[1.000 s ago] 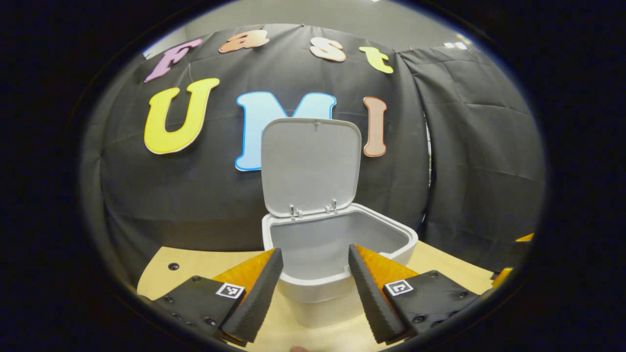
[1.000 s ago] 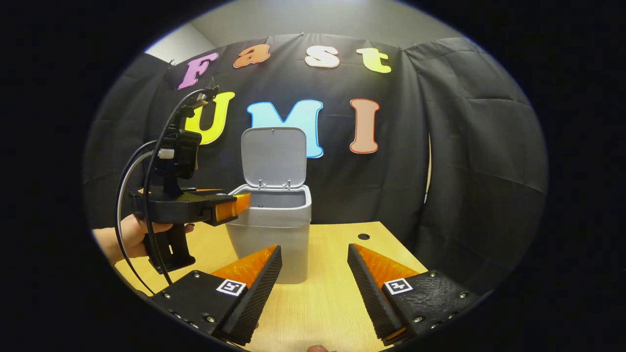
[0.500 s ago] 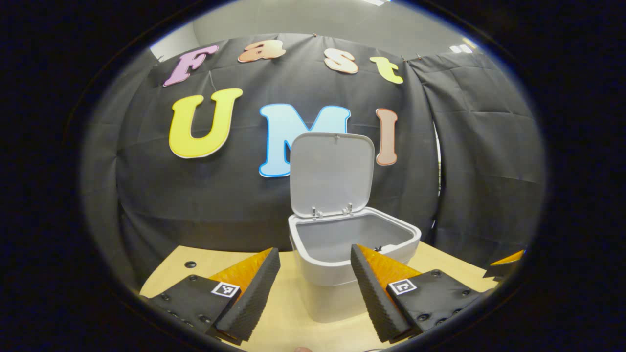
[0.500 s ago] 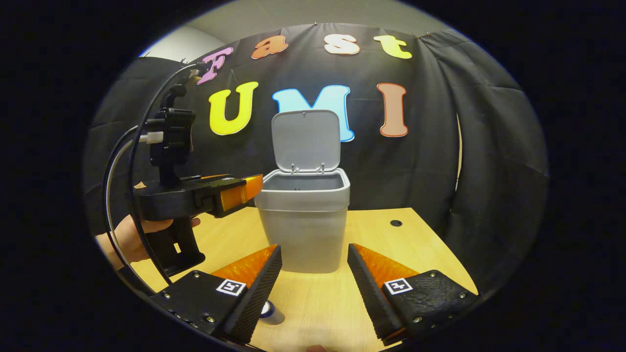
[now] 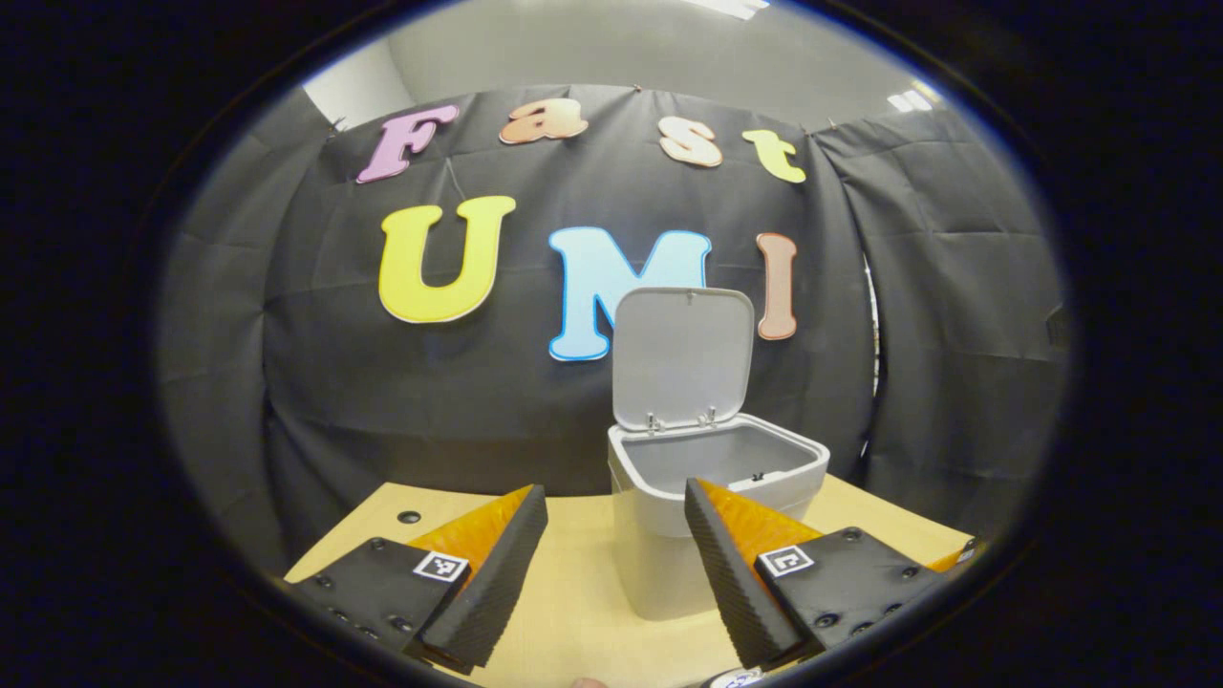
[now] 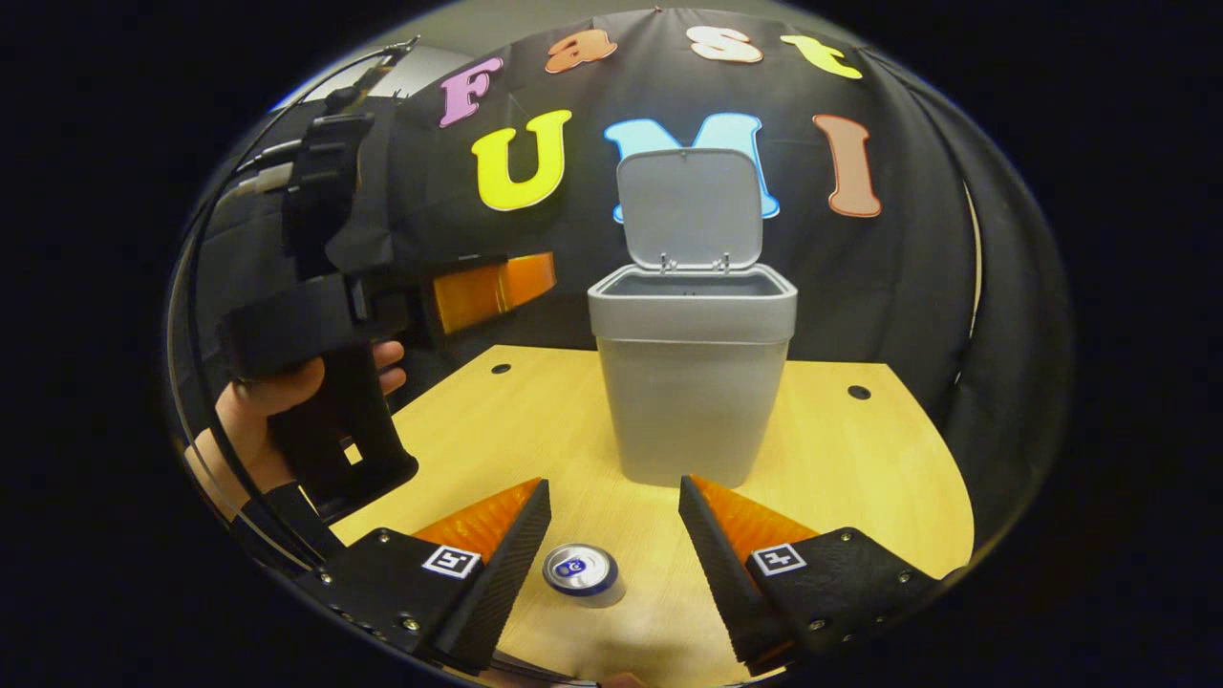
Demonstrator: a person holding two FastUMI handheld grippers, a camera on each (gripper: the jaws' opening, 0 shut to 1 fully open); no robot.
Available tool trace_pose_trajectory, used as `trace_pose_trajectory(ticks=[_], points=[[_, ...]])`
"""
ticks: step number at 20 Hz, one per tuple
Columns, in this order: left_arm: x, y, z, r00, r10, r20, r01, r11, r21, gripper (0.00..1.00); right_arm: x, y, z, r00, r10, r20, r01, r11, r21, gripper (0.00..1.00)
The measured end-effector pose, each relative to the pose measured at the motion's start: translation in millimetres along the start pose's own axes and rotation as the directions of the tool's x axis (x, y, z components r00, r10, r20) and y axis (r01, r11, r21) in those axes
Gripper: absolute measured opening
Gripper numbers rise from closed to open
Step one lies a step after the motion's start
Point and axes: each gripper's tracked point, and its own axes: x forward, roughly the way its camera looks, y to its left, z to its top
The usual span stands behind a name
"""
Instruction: Press the lid of the desktop garbage bin to open it, pick up the crumpled paper on the desktop and throw it into the bin, then pick up the pop can on the desktop and drop it into the bin, and finally close the garbage bin lid.
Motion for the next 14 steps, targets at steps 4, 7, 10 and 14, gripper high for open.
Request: trace_pose_trajectory(ticks=[4, 7, 10, 14], points=[[-16.5, 13.1, 1.7, 1.000, 0.027, 0.003, -0.027, 0.999, -0.018, 0.96, 9.3, 13.4, -20.4, 0.995, 0.050, -0.092, -0.050, 0.999, -0.003, 0.88], [-23.1, 20.5, 3.7, 0.999, 0.043, 0.006, -0.043, 0.998, -0.037, 0.96, 15.1, 18.2, -34.7, 0.985, 0.060, -0.163, -0.065, 0.998, -0.025, 0.89], [-28.2, 24.5, 4.9, 0.999, 0.051, 0.007, -0.050, 0.997, -0.053, 0.94, 23.0, 22.9, -49.6, 0.971, 0.074, -0.227, -0.087, 0.995, -0.051, 0.89], [-33.7, 24.7, -2.2, 0.999, 0.043, -0.009, -0.044, 0.998, -0.053, 0.96, 31.9, 24.7, -65.0, 0.959, 0.050, -0.279, -0.077, 0.993, -0.089, 0.89]])
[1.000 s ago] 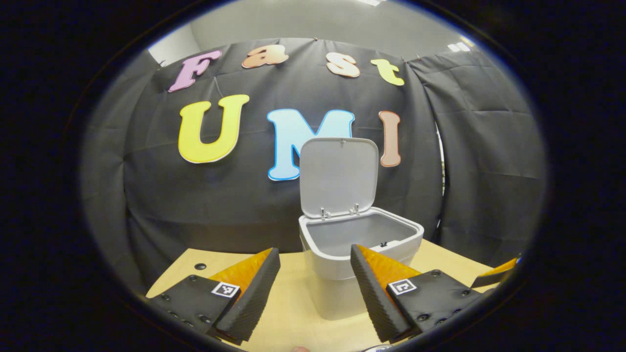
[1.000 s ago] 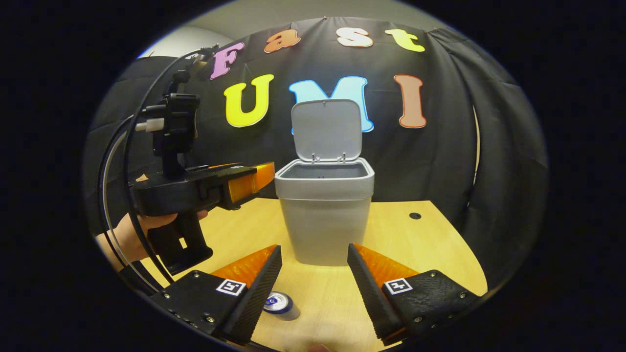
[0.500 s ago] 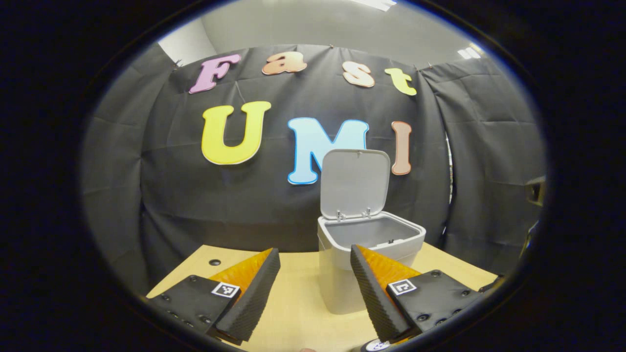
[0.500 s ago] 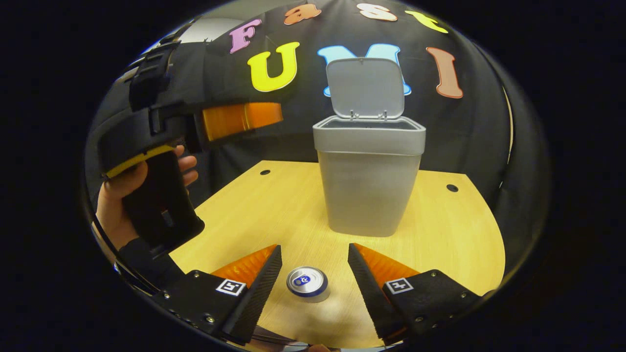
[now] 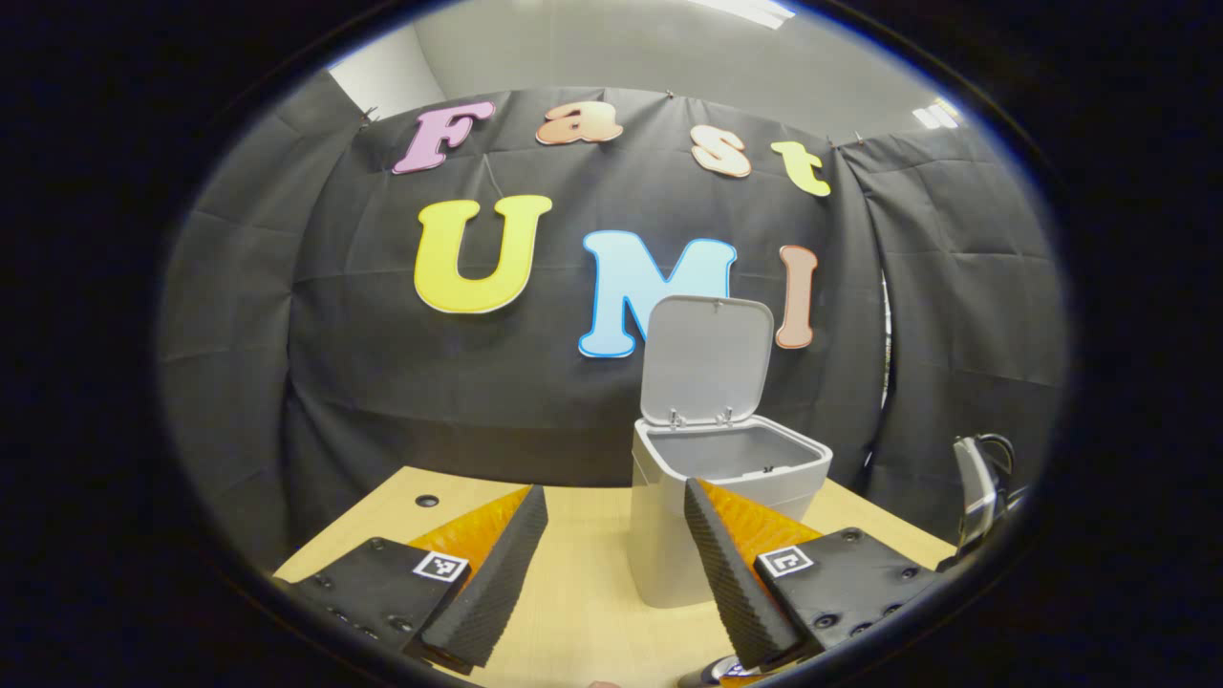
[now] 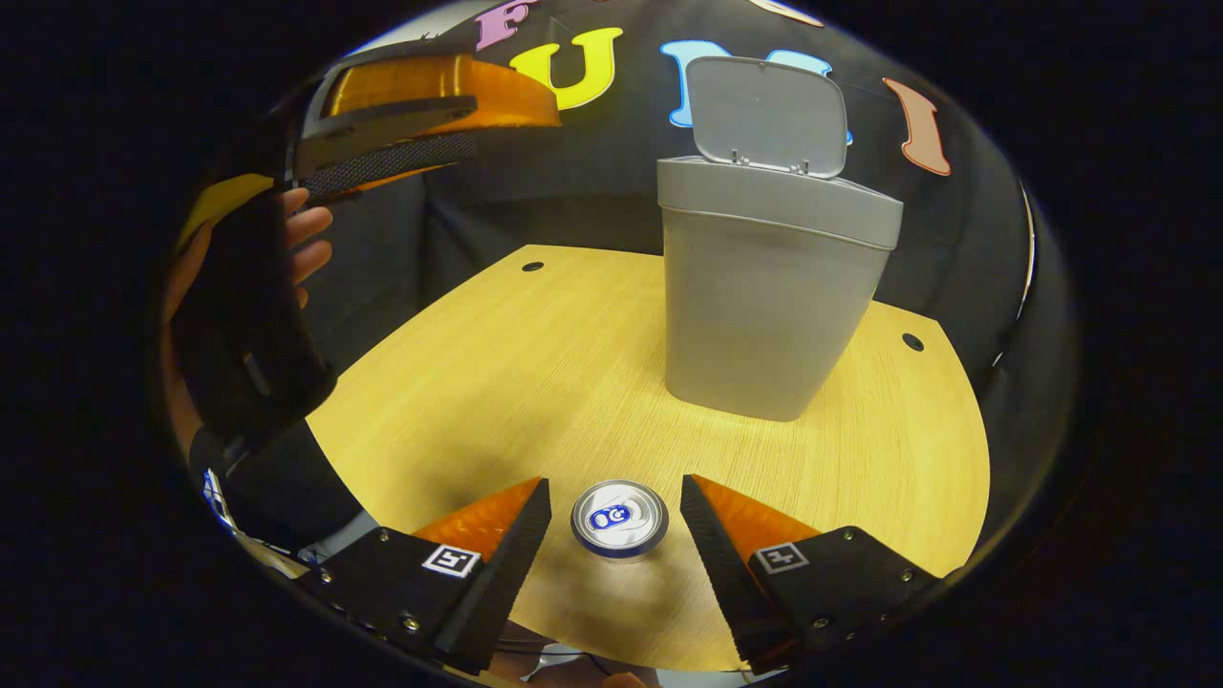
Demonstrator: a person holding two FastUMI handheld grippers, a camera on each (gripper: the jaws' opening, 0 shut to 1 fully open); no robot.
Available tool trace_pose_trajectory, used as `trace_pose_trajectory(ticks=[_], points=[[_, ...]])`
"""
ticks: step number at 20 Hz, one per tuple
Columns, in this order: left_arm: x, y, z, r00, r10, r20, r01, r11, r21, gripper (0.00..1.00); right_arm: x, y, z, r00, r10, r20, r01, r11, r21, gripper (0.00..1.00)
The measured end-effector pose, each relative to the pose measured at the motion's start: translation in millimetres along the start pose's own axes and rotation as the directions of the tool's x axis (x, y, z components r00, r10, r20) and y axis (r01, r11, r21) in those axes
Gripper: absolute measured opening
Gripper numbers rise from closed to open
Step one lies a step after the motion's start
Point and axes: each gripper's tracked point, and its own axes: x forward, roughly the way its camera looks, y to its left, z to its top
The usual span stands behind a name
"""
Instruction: Press the lid of the desktop garbage bin to open it, pick up the crumpled paper on the desktop and throw it into the bin, then pick up the pop can on the desktop and drop it into the bin, and finally close the garbage bin lid.
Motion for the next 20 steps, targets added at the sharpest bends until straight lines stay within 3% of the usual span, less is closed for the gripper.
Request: trace_pose_trajectory(ticks=[1, 3, 12, 16, 20], points=[[-1.2, 1.7, -0.2, 1.000, 0.003, -0.001, -0.003, 1.000, 0.001, 0.96, 1.7, 0.4, -4.3, 1.000, 0.004, -0.014, -0.004, 1.000, -0.003, 0.89], [-1.8, 5.5, -0.5, 1.000, 0.008, -0.006, -0.008, 1.000, -0.006, 0.95, 6.8, -0.5, -9.5, 0.999, -0.005, -0.038, 0.004, 1.000, -0.007, 0.98], [-4.8, 19.9, -0.1, 0.999, 0.039, -0.018, -0.039, 0.999, -0.004, 0.96, 15.2, -2.0, -28.1, 0.990, -0.015, -0.138, 0.016, 1.000, 0.007, 0.98], [-4.5, 20.8, -6.4, 0.999, 0.041, -0.032, -0.042, 0.999, -0.012, 0.95, 14.6, -3.7, -29.9, 0.988, -0.027, -0.150, 0.027, 1.000, -0.003, 0.88], [-4.1, 23.0, -6.8, 0.998, 0.046, -0.034, -0.047, 0.999, -0.023, 0.95, 13.0, -5.3, -31.6, 0.987, -0.035, -0.155, 0.035, 0.999, -0.005, 0.84]])
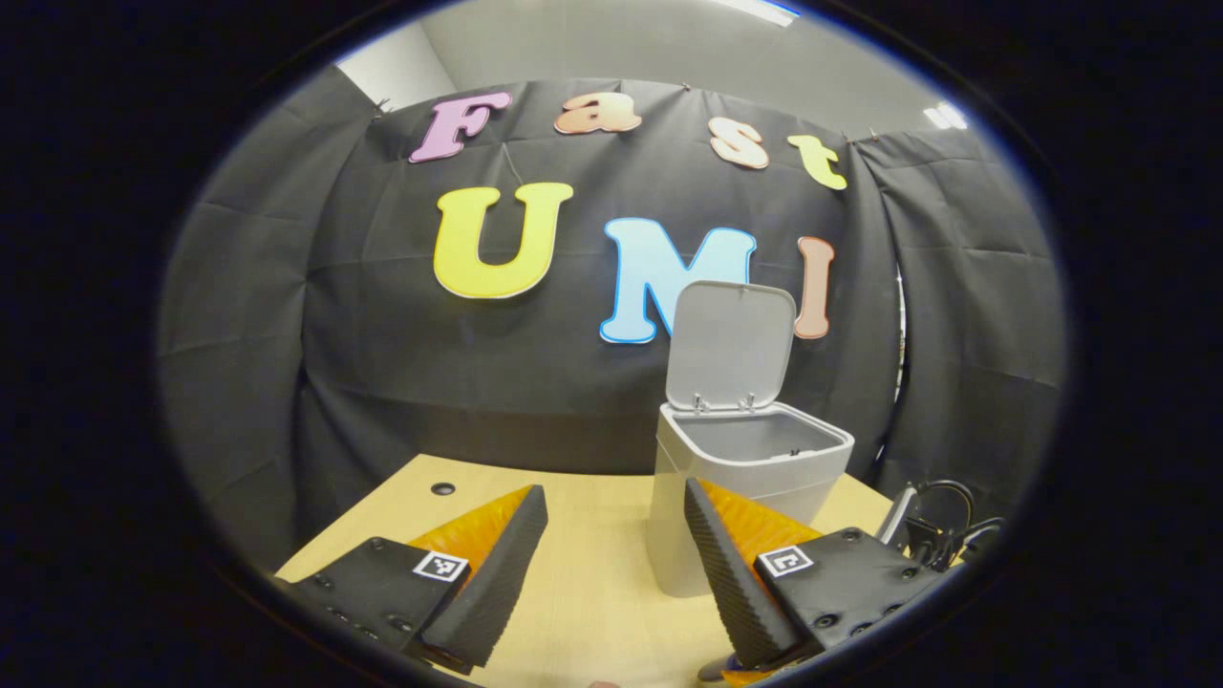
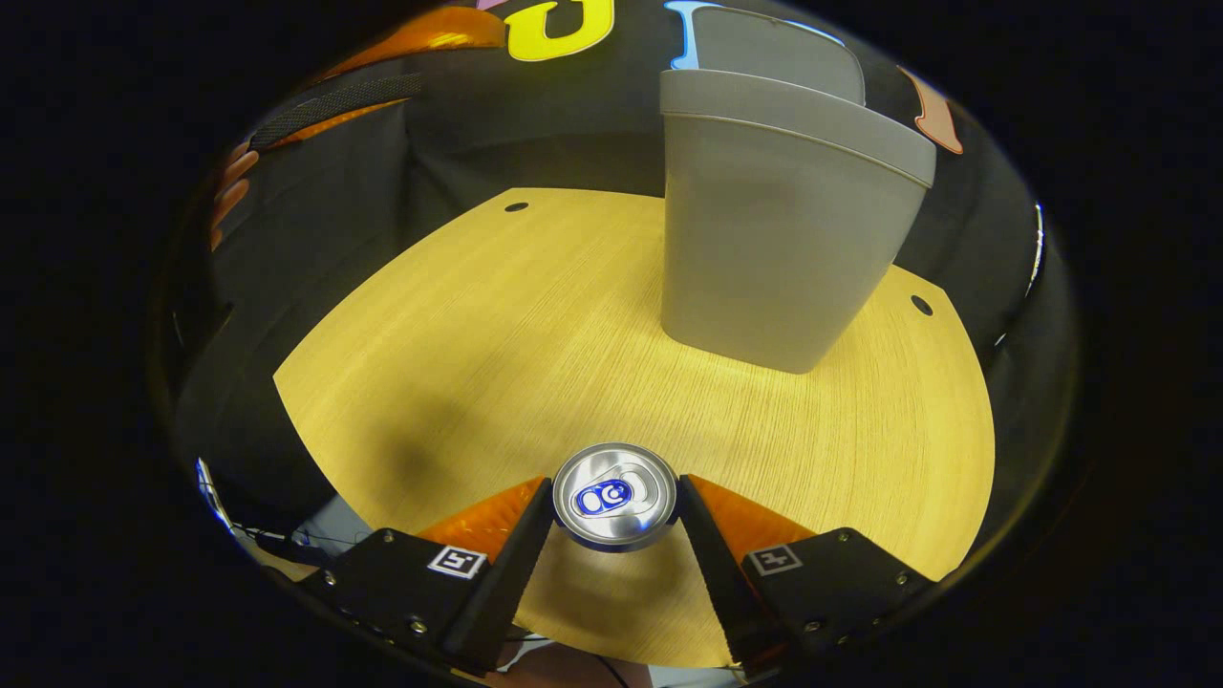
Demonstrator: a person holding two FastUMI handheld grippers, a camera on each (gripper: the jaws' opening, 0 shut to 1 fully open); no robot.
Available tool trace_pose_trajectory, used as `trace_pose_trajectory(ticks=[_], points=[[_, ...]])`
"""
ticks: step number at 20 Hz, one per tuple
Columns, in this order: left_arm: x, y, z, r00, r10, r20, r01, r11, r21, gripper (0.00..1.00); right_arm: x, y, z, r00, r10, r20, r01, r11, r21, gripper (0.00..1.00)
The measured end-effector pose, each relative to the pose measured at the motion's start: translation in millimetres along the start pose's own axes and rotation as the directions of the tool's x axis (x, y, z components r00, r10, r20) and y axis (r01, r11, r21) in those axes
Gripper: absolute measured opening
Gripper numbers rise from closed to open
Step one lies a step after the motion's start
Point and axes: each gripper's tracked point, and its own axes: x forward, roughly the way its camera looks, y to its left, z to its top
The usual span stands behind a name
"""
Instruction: Press the lid of the desktop garbage bin to open it, pick up the crumpled paper on the desktop and throw it into the bin, then pick up the pop can on the desktop and drop it into the bin, and finally close the garbage bin lid.
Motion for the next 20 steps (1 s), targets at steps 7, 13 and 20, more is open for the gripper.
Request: trace_pose_trajectory(ticks=[7, 13, 20], points=[[-1.4, 0.5, 3.0, 1.000, 0.006, 0.003, -0.006, 1.000, -0.014, 0.95, -9.6, -0.6, 12.3, 0.998, 0.003, 0.063, -0.007, 0.998, 0.060, 0.84], [-3.8, -4.5, 6.7, 1.000, 0.000, 0.010, 0.000, 1.000, -0.022, 0.94, -27.3, -7.0, 39.6, 0.986, -0.009, 0.167, -0.006, 0.996, 0.092, 0.84], [-7.6, -4.6, 8.6, 1.000, 0.002, 0.013, -0.002, 0.999, -0.035, 0.95, -54.1, -16.0, 91.9, 0.941, -0.024, 0.337, -0.020, 0.992, 0.127, 0.84]])
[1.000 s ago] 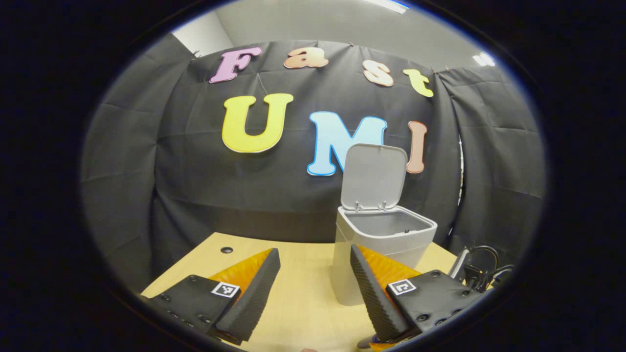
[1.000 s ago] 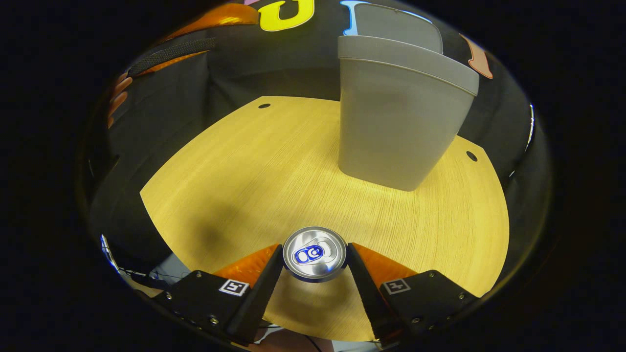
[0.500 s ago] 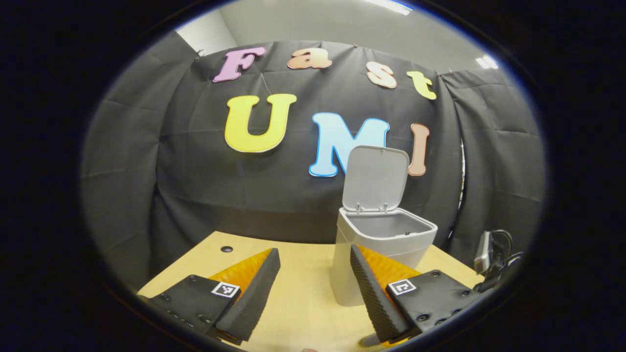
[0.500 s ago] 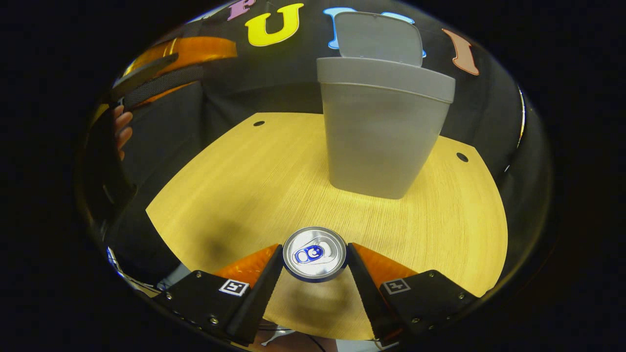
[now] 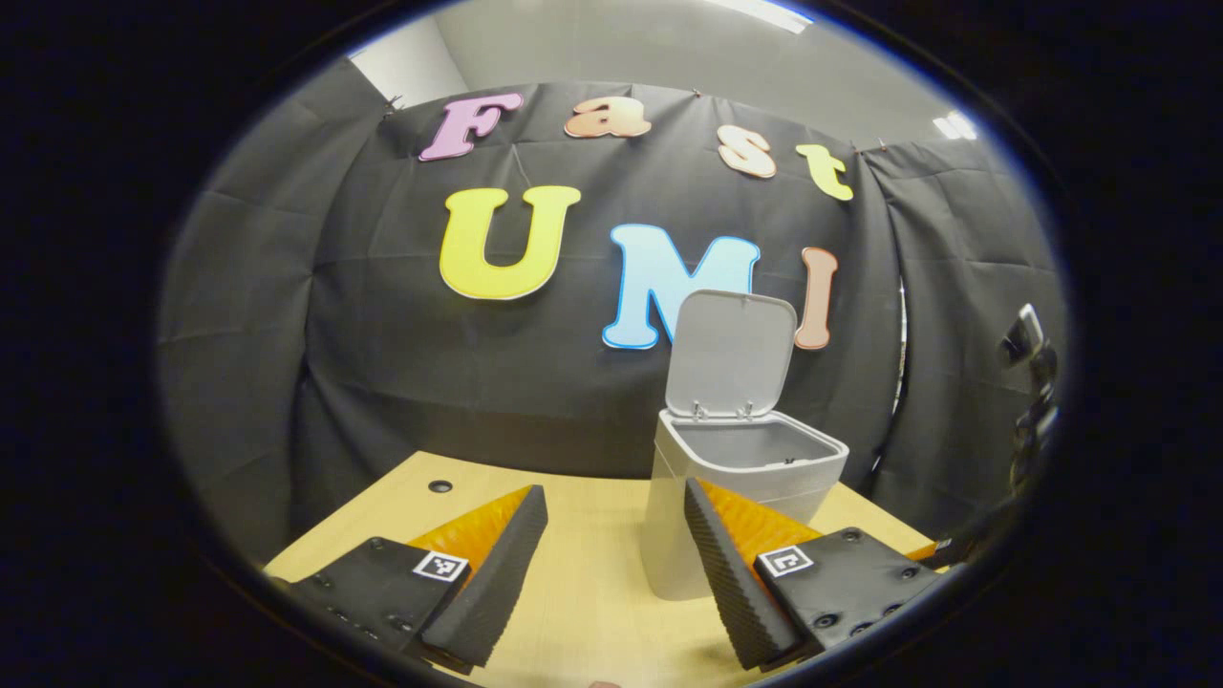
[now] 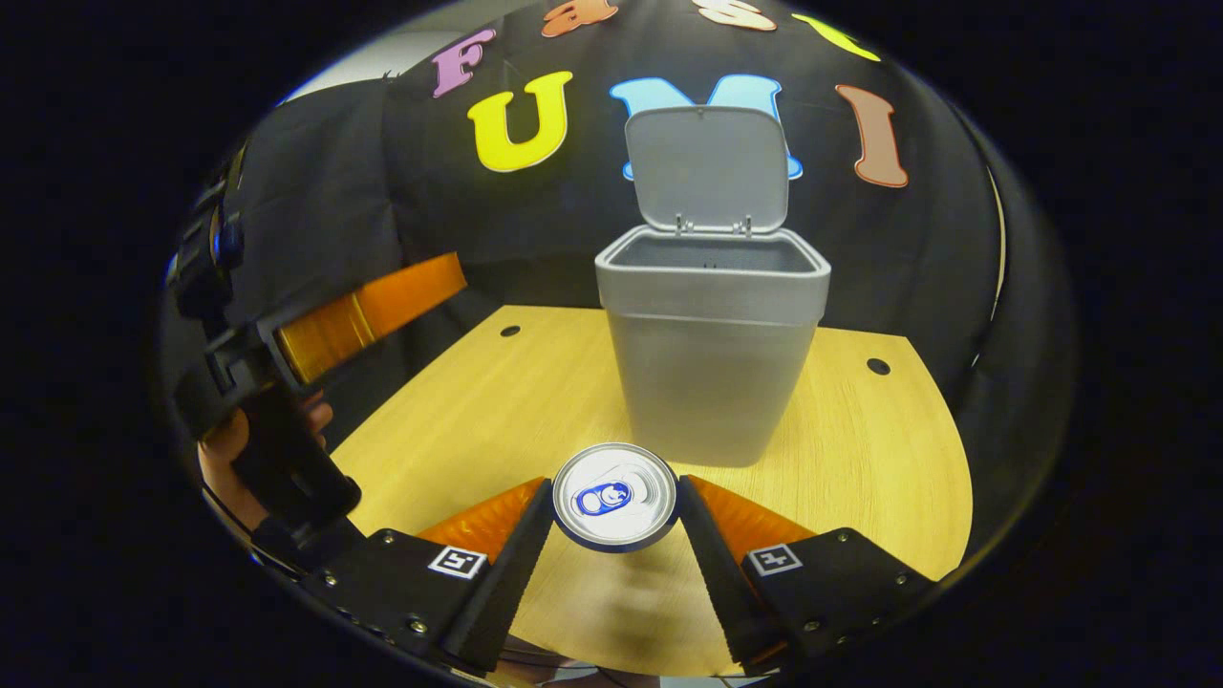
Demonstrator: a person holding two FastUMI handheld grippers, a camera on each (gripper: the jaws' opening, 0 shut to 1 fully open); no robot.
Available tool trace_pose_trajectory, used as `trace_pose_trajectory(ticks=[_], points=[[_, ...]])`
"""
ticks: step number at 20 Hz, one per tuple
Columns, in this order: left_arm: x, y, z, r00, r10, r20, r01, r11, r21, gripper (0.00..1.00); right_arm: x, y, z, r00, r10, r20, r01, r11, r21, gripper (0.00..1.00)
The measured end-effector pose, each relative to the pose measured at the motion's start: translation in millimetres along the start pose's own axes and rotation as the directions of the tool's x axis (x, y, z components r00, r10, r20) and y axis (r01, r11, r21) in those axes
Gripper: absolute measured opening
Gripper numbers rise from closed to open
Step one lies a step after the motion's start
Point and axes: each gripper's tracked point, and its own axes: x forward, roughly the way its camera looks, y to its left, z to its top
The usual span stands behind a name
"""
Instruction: Press the lid of the desktop garbage bin to open it, pick up the crumpled paper on the desktop and throw it into the bin, then pick up the pop can on the desktop and drop it into the bin, and finally close the garbage bin lid.
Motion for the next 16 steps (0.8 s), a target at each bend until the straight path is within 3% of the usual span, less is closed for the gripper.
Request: trace_pose_trajectory(ticks=[8, 16], points=[[-0.2, -2.0, 4.1, 1.000, 0.001, 0.007, -0.001, 1.000, -0.002, 0.95, -16.3, -21.4, 54.4, 0.991, -0.042, 0.123, 0.043, 0.999, -0.003, 0.84], [3.0, -10.8, 5.5, 1.000, -0.016, 0.003, 0.016, 1.000, 0.001, 0.95, -33.4, -24.7, 106.9, 0.958, -0.047, 0.283, 0.055, 0.998, -0.018, 0.83]])
